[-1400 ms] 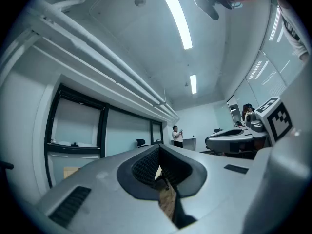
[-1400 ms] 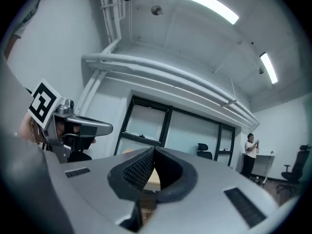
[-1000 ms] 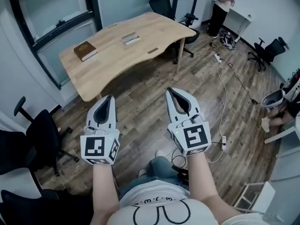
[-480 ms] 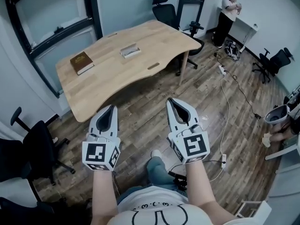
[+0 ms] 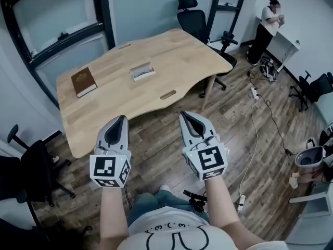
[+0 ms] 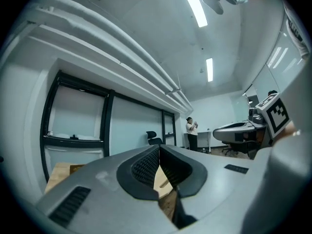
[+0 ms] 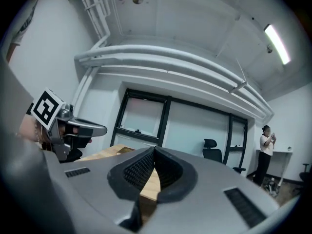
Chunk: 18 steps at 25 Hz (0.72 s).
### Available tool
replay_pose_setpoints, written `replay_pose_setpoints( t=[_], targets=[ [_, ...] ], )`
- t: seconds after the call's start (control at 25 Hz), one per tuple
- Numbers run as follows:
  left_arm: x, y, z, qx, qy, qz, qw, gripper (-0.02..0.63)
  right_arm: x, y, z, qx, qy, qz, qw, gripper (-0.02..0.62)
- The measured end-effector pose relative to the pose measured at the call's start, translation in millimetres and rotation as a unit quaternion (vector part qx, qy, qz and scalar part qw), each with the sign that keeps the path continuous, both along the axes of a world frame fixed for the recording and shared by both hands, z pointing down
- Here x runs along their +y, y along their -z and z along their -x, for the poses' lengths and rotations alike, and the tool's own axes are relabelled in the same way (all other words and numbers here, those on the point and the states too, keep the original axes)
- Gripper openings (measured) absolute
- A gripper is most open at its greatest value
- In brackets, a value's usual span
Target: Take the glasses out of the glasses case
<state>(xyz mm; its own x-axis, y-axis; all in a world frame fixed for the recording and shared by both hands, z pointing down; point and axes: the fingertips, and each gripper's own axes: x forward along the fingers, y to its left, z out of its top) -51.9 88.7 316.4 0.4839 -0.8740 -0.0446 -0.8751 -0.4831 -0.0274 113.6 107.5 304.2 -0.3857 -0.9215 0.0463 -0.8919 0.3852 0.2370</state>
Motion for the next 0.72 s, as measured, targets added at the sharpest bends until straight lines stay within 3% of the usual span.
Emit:
replay_pose_setpoints(
  t=[0.32,0.72],
  targets=[
    [-76.2,-22.6,-20.5,-0.011,0.006,0.036,0.9993,0.015,-75.2,-27.4,-5.9,0.001,0.038,0.035,0.999,0.051],
    [-217.3,-41.7,-1.2,-0.001,0.018,0.049,0.9986,0.015,-225.5,-45.2,8.1,0.025,0.054,0.046,0.997,0.052]
  ],
)
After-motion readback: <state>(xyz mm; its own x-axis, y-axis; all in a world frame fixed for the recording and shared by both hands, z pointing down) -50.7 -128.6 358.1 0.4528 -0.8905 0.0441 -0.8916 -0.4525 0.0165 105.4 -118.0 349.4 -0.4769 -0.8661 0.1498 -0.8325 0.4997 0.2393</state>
